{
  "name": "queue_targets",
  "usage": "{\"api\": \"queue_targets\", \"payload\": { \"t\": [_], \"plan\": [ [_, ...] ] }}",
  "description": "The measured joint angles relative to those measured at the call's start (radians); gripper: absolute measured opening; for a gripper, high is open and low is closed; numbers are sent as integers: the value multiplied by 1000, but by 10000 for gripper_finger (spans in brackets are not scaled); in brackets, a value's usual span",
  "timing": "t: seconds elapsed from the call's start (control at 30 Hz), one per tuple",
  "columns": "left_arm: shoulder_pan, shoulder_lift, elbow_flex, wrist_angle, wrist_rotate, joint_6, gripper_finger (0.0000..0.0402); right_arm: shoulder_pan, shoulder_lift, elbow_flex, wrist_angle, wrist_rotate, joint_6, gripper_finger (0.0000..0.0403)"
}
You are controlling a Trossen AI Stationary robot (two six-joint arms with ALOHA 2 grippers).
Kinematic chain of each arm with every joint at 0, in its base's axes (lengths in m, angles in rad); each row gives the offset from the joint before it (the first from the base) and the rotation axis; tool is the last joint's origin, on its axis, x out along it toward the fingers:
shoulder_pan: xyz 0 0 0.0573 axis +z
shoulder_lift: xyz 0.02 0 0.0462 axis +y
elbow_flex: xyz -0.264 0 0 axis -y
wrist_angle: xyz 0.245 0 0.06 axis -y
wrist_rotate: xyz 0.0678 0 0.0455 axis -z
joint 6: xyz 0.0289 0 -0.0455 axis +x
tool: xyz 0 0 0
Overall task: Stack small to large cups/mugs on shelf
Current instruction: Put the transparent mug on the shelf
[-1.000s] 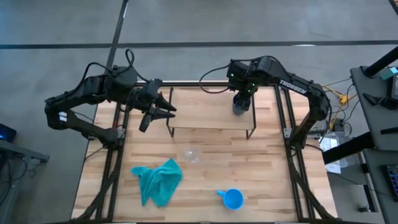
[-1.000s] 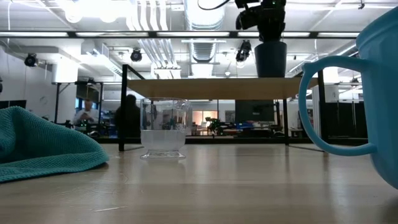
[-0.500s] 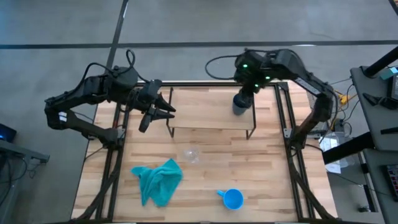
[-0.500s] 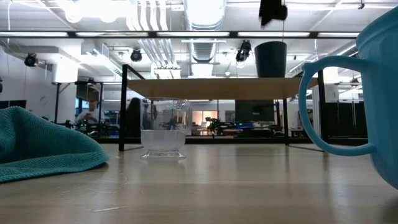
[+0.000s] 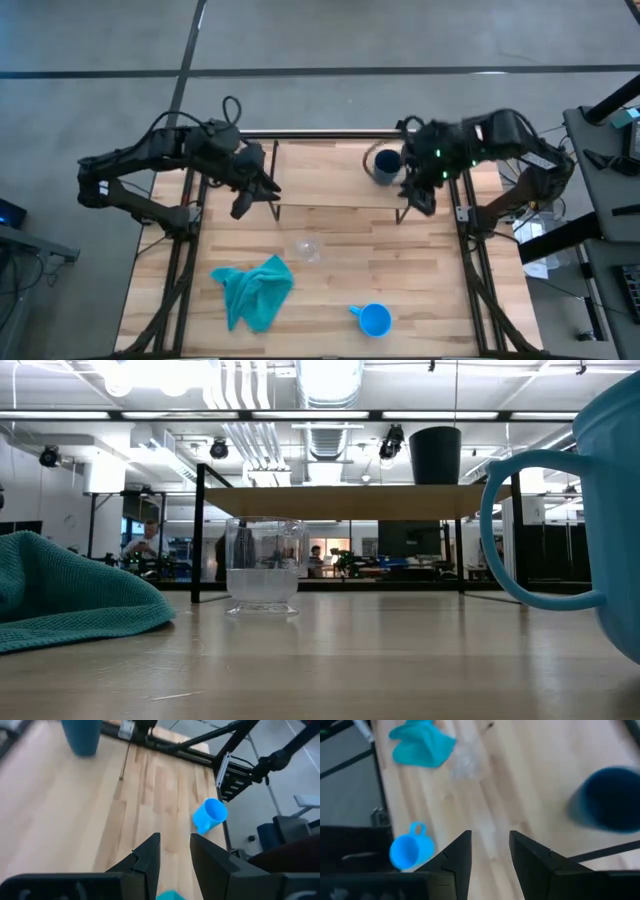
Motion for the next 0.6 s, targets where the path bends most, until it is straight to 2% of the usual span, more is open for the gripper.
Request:
{"api": "queue_targets", "payload": {
  "t": [0.23, 0.37, 0.6],
  "plan": [
    [-18, 37, -89, 79, 84, -20, 93, 178, 20, -105, 0, 4, 111, 126],
    [-42, 78, -112, 163, 162, -23, 93, 243, 51, -169, 3, 6, 186, 123],
    [-76, 150, -109, 167, 192, -23, 93, 324, 103, -244, 12, -17, 217, 121]
  ]
}}
